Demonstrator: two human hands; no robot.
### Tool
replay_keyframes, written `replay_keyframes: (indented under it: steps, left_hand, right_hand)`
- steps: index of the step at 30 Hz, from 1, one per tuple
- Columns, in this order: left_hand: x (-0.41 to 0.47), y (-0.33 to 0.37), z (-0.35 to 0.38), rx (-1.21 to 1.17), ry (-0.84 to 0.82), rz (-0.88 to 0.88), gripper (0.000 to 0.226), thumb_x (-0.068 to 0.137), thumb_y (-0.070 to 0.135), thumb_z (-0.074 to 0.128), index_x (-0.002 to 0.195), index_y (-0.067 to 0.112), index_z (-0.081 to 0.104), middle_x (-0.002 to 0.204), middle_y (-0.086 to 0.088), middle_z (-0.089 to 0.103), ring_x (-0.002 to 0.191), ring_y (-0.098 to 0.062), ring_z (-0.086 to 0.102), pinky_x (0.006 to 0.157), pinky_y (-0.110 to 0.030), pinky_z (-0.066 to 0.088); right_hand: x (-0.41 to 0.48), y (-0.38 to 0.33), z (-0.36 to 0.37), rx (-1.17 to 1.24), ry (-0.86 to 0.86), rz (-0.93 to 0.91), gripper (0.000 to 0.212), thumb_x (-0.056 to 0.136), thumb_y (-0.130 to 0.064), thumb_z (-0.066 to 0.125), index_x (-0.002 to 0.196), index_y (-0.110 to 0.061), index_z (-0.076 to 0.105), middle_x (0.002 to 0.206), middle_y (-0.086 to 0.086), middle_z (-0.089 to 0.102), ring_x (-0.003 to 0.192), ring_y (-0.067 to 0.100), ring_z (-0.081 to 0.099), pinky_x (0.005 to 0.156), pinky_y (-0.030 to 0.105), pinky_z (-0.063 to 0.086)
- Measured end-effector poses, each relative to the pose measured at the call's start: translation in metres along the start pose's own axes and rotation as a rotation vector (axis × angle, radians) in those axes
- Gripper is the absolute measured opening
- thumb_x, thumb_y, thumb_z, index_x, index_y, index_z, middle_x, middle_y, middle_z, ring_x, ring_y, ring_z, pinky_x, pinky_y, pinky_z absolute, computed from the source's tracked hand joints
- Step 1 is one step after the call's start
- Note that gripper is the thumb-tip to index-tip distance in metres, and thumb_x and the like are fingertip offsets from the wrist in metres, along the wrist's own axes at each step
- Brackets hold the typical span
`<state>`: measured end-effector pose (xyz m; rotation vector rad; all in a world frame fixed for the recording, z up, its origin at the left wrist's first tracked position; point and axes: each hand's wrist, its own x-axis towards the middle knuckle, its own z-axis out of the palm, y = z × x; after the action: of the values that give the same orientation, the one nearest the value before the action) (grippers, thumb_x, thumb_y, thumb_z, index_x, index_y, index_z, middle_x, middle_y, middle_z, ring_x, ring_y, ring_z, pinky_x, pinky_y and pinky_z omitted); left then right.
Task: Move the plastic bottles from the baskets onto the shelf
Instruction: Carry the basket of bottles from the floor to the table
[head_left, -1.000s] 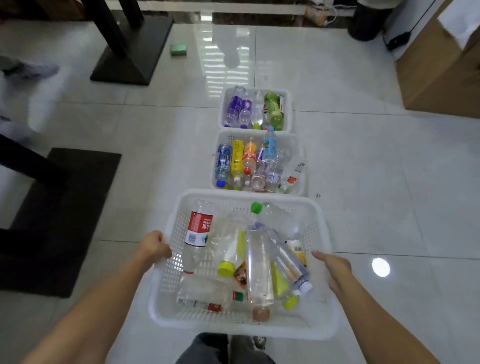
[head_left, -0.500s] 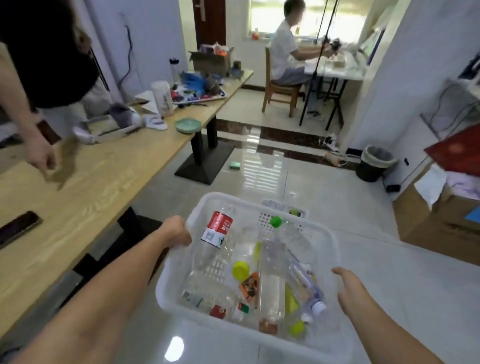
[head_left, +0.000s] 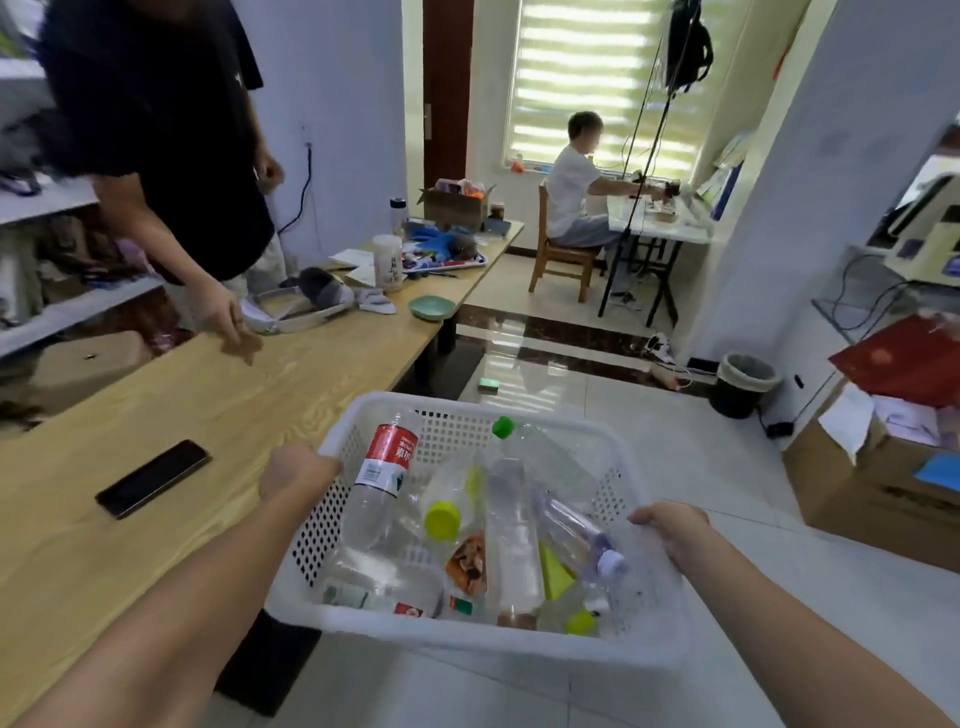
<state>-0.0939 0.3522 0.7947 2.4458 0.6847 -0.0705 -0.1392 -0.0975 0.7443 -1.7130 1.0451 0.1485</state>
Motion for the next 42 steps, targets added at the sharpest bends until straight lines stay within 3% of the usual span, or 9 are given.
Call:
replay_keyframes:
  steps: [3, 6, 13, 18, 24, 28, 34, 38, 42]
  left_hand:
    - [-0.005, -0.039, -0.026, -0.020, 0.000, -0.012, 0.039, 0.080, 0.032, 0.073, 0.104, 0.003, 0.064, 0.100, -0.016, 0.066, 0.082, -0.030, 0.062, 0.061, -0.031, 0.045]
    - [-0.011, -0.074, -0.049, -0.002, 0.002, 0.034, 0.039, 0.080, 0.034, 0.074, 0.101, 0.002, 0.064, 0.098, -0.015, 0.066, 0.080, -0.029, 0.061, 0.060, -0.030, 0.044]
    - [-0.028, -0.157, -0.086, -0.042, -0.015, 0.029, 0.037, 0.074, 0.032, 0.080, 0.086, 0.001, 0.065, 0.087, -0.016, 0.064, 0.078, -0.032, 0.062, 0.071, -0.037, 0.053]
    - [-0.061, -0.216, -0.119, -0.036, 0.011, 0.070, 0.041, 0.074, 0.036, 0.080, 0.083, 0.000, 0.062, 0.083, -0.017, 0.063, 0.078, -0.033, 0.062, 0.062, -0.034, 0.046]
    - [-0.098, -0.279, -0.152, -0.011, 0.030, 0.080, 0.034, 0.076, 0.036, 0.077, 0.078, 0.004, 0.063, 0.079, -0.015, 0.063, 0.074, -0.031, 0.061, 0.061, -0.032, 0.045]
    - [-0.094, -0.321, -0.168, -0.043, 0.052, 0.043, 0.037, 0.075, 0.037, 0.077, 0.088, 0.007, 0.061, 0.092, -0.015, 0.065, 0.081, -0.033, 0.062, 0.063, -0.032, 0.045]
    - [-0.048, -0.376, -0.206, -0.011, 0.045, 0.052, 0.040, 0.074, 0.039, 0.076, 0.088, 0.004, 0.065, 0.086, -0.017, 0.066, 0.078, -0.033, 0.064, 0.060, -0.032, 0.044]
    - [0.009, -0.420, -0.234, 0.027, 0.008, 0.068, 0.034, 0.080, 0.036, 0.074, 0.083, 0.005, 0.062, 0.080, -0.013, 0.062, 0.071, -0.029, 0.059, 0.058, -0.028, 0.041]
    - [0.076, -0.472, -0.263, 0.150, -0.049, 0.060, 0.036, 0.082, 0.039, 0.072, 0.093, 0.005, 0.066, 0.087, -0.013, 0.063, 0.077, -0.028, 0.061, 0.060, -0.027, 0.043]
  right_hand:
    - [-0.089, 0.018, 0.016, -0.191, 0.059, -0.157, 0.037, 0.066, -0.014, 0.082, 0.091, 0.005, 0.063, 0.088, 0.021, 0.064, 0.077, 0.031, 0.064, 0.060, 0.031, 0.046]
    - [-0.144, 0.043, 0.032, -0.298, 0.065, -0.263, 0.022, 0.072, -0.016, 0.077, 0.078, -0.006, 0.059, 0.081, 0.015, 0.060, 0.069, 0.025, 0.057, 0.051, 0.026, 0.039]
    - [-0.227, 0.091, 0.065, -0.327, 0.139, -0.316, 0.038, 0.076, -0.018, 0.076, 0.104, 0.004, 0.062, 0.096, 0.017, 0.063, 0.079, 0.028, 0.057, 0.061, 0.027, 0.037]
    - [-0.294, 0.134, 0.079, -0.359, 0.209, -0.358, 0.035, 0.078, -0.022, 0.073, 0.098, 0.006, 0.064, 0.101, 0.022, 0.066, 0.094, 0.036, 0.063, 0.065, 0.031, 0.042]
    - [-0.365, 0.173, 0.096, -0.296, 0.206, -0.380, 0.050, 0.078, -0.013, 0.071, 0.124, 0.000, 0.056, 0.116, 0.022, 0.063, 0.104, 0.037, 0.060, 0.071, 0.028, 0.038]
    - [-0.396, 0.174, 0.120, -0.359, 0.222, -0.366, 0.047, 0.077, -0.021, 0.075, 0.115, 0.004, 0.062, 0.115, 0.022, 0.064, 0.101, 0.036, 0.062, 0.068, 0.028, 0.039]
    - [-0.430, 0.166, 0.189, -0.375, 0.222, -0.379, 0.042, 0.073, -0.024, 0.076, 0.104, 0.002, 0.065, 0.104, 0.020, 0.066, 0.092, 0.034, 0.063, 0.064, 0.029, 0.040]
    - [-0.444, 0.153, 0.265, -0.407, 0.207, -0.361, 0.034, 0.073, -0.025, 0.075, 0.093, 0.001, 0.066, 0.097, 0.019, 0.068, 0.072, 0.026, 0.055, 0.050, 0.024, 0.031]
    - [-0.464, 0.146, 0.349, -0.373, 0.167, -0.309, 0.033, 0.072, -0.025, 0.073, 0.095, -0.002, 0.067, 0.095, 0.016, 0.067, 0.077, 0.027, 0.060, 0.060, 0.026, 0.038]
